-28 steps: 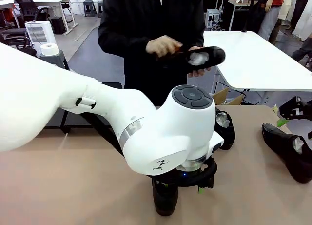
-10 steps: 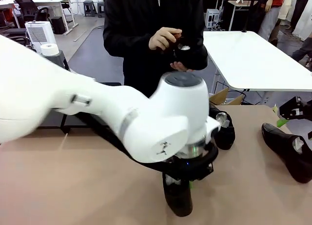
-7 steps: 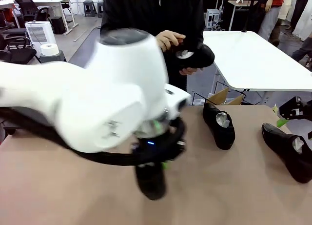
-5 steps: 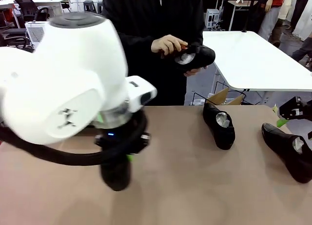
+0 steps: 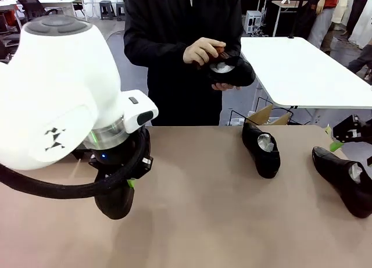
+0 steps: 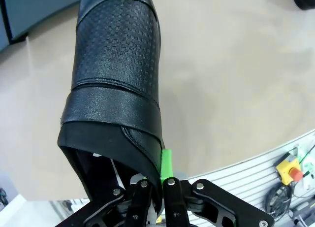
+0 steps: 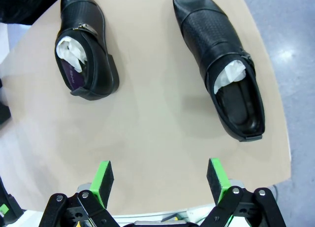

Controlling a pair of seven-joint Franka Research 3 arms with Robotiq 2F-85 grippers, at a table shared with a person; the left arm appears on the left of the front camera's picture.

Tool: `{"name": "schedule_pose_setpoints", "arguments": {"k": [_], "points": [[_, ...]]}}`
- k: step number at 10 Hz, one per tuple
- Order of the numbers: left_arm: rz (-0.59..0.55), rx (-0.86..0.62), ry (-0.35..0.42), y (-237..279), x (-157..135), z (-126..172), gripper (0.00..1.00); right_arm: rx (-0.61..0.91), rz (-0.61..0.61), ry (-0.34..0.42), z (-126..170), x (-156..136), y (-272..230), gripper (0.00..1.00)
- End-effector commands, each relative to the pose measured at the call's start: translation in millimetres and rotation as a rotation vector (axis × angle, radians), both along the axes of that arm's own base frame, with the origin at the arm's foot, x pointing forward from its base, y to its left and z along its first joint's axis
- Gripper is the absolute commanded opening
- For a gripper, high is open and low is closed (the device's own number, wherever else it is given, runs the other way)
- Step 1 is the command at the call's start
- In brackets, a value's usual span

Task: Organize the shoes by placing them on the stand.
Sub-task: Place the Shoe from the middle of the table onto the Shoes Stand.

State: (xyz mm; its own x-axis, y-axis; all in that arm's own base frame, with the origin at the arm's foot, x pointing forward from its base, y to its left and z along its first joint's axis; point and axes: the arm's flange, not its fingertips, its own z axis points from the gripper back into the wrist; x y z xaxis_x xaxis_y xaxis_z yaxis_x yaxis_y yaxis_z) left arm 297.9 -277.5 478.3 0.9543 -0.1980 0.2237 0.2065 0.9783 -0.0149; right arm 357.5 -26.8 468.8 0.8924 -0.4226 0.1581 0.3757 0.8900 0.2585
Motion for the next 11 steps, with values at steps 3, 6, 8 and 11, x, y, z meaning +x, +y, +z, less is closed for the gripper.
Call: {"name": "schedule_pose_setpoints", "arguments": {"k": [3,6,8,11], "points": [[0.187,0.135,-0.158,70,44,8,0.00,0.004,0.004,-0.003,0,0,0,1.00],[0.216,0.221,-0.214,111,103,-7,0.00,0.004,0.004,-0.003,0,0,0,1.00],[0.257,0.190,-0.289,125,141,-25,0.00,0.004,0.004,-0.003,0,0,0,1.00],[0.250,0.163,-0.353,134,181,-29,0.00,0.004,0.004,-0.003,0,0,0,1.00]]}}
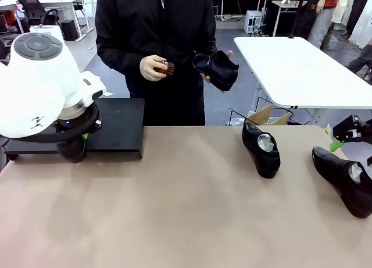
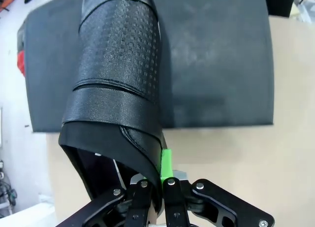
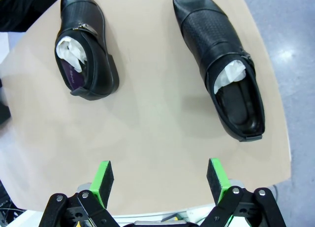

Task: Organize the shoes by placing them on the stand.
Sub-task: Place the Shoe from the middle of the table onto the Shoes Stand.

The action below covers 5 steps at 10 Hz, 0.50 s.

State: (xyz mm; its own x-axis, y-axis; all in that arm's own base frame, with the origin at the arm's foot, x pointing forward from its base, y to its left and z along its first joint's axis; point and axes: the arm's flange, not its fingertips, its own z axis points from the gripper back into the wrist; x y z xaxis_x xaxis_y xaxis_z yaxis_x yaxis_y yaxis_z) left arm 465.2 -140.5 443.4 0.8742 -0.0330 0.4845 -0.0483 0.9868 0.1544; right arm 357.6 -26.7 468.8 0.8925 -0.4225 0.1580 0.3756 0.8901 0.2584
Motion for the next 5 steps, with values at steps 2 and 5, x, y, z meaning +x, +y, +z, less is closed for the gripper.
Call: {"name": "schedule_pose_setpoints", "arguments": {"k": [2,5], "points": [[0.014,0.038,-0.074,-1,28,15,0.00,0.004,0.004,-0.003,0,0,0,1.00],[-0.006,0.022,-0.095,-4,47,10,0.00,0.004,0.004,-0.003,0,0,0,1.00]]}}
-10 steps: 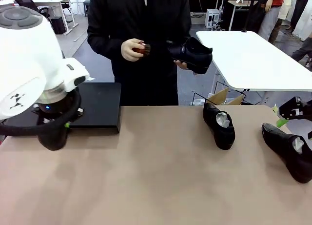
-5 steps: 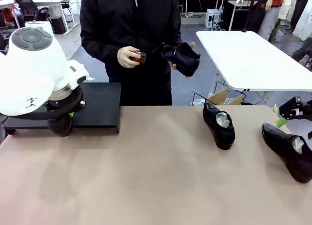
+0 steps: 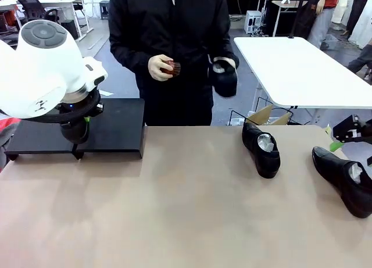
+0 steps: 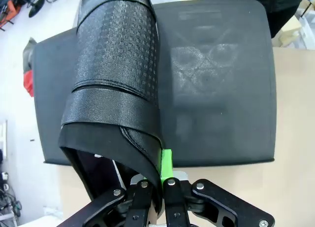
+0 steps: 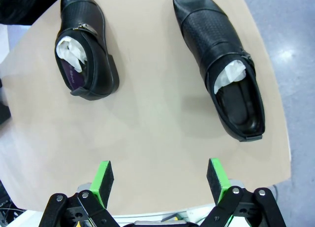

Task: Organize the shoes by placing them on the stand.
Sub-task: Place the Shoe from the middle of the table onto the Shoes Stand.

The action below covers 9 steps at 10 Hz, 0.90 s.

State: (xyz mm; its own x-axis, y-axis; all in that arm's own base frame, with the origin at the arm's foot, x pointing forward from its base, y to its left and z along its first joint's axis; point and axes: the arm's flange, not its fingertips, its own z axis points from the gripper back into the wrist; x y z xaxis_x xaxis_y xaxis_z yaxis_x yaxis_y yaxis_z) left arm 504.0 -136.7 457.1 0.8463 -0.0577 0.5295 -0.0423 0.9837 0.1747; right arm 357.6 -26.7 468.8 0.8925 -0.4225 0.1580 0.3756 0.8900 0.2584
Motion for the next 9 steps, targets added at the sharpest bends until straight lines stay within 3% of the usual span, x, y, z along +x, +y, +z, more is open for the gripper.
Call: {"name": "schedule_pose_setpoints", "arguments": {"k": [1,9], "points": [[0.001,-0.011,-0.039,-10,15,-11,0.00,0.004,0.004,-0.003,0,0,0,1.00],[-0.038,0.029,-0.019,-17,35,-43,0.00,0.004,0.004,-0.003,0,0,0,1.00]]}}
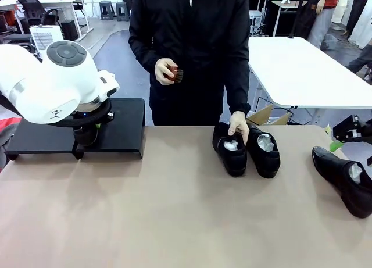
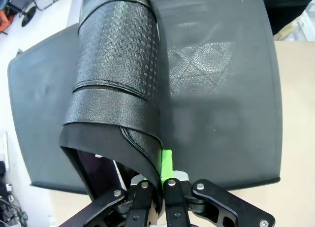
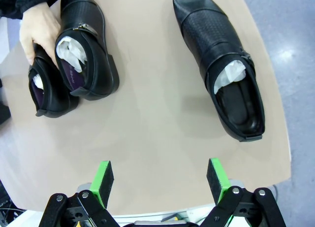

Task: Organize the shoes by placing them on the stand.
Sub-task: Place the Shoe from the middle of the table onto the Shoes Stand.

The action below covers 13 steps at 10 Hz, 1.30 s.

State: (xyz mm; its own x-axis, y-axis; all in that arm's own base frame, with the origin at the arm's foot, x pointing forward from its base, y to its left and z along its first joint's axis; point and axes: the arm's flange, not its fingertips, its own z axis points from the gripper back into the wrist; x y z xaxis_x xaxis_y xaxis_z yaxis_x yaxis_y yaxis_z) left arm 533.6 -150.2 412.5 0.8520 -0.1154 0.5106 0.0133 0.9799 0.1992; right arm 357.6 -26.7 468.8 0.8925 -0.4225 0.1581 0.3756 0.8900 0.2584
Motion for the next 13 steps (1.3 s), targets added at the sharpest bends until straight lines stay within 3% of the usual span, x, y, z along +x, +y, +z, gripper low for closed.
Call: {"name": "schedule_pose_setpoints", "arguments": {"k": [1,3,8,9,12,13], "points": [[0.013,0.009,-0.038,-4,6,0,0.00,0.004,0.004,-0.003,0,0,0,1.00],[0.025,0.010,-0.022,-3,6,1,0.00,0.004,0.004,-0.003,0,0,0,1.00],[0.032,0.022,-0.024,-2,4,11,0.95,0.004,0.004,-0.003,0,0,0,1.00],[0.042,0.012,-0.030,-2,-1,16,1.00,0.004,0.004,-0.003,0,0,0,1.00],[0.081,-0.048,-0.072,-6,-34,41,1.00,0.004,0.004,-0.003,0,0,0,1.00],[0.026,-0.006,-0.044,-3,-3,26,1.00,0.004,0.004,-0.003,0,0,0,1.00]]}}
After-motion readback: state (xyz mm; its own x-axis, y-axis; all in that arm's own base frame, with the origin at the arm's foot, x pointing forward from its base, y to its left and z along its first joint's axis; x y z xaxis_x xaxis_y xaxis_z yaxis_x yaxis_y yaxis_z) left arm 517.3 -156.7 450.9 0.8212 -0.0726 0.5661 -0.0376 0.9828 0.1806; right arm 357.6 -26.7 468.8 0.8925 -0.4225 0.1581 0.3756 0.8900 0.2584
